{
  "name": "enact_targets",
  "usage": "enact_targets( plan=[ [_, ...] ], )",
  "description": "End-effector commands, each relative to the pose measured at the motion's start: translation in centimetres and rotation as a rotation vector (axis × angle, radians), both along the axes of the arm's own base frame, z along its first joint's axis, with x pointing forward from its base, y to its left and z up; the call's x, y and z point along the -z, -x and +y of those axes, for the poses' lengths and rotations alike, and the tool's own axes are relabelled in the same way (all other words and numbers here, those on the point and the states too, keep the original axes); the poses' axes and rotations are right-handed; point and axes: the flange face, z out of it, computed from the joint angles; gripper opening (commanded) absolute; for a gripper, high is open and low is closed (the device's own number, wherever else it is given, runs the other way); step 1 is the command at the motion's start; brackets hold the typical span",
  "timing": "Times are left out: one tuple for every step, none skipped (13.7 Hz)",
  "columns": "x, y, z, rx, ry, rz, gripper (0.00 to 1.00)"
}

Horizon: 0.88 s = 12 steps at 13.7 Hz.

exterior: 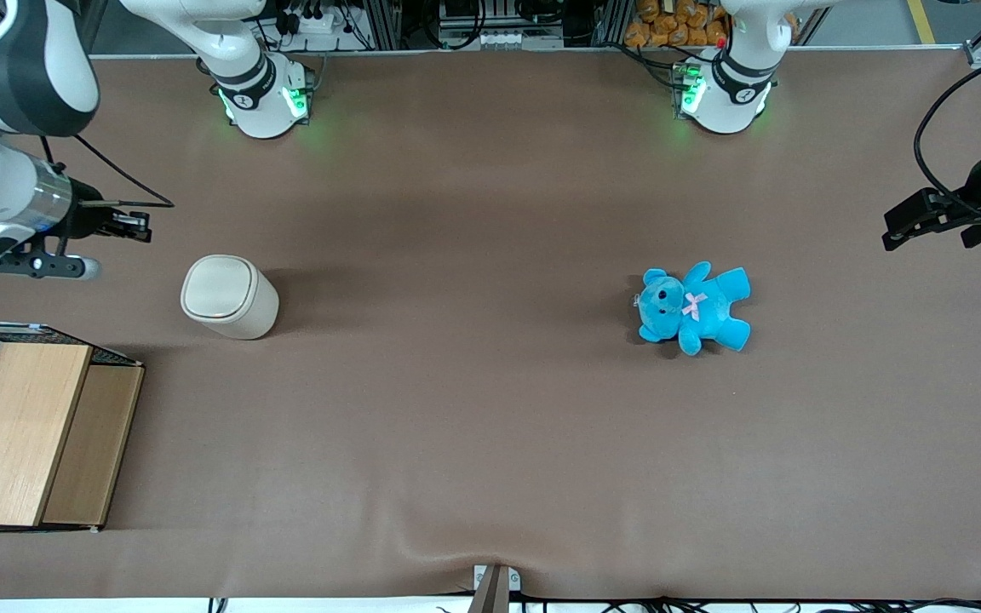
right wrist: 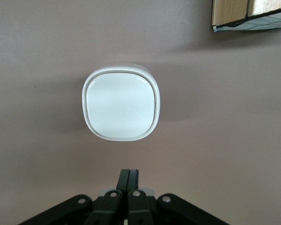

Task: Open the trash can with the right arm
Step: 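Move the right gripper toward the white trash can's lid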

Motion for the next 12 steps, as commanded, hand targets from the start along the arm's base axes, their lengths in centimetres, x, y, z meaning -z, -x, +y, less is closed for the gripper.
enact_targets(
  plan=[
    [1.6, 2.0, -0.2, 0.011, -0.014, -0.052, 0.0],
    [2.0, 1.9, -0.2, 0.011, -0.012, -0.062, 0.0],
    [2.2, 1.6, -0.2, 0.012, -0.011, -0.075, 0.0],
    [2.8, 1.5, -0.2, 0.013, -0.009, -0.091, 0.0],
    [3.6, 1.6, -0.1, 0.014, -0.007, -0.106, 0.0],
    [4.3, 1.6, -0.1, 0.015, -0.006, -0.12, 0.0],
    [5.4, 1.2, -0.3, 0.018, -0.005, -0.116, 0.0],
    [6.4, 0.9, -0.4, 0.019, -0.003, -0.108, 0.0],
    [7.1, 0.6, -0.4, 0.02, -0.002, -0.11, 0.0],
    [7.9, 0.4, -0.5, 0.02, -0.001, -0.106, 0.0],
    [8.8, 0.0, -0.5, 0.02, 0.001, -0.108, 0.0],
    [9.4, -0.2, -0.6, 0.02, 0.003, -0.109, 0.0]
  ],
)
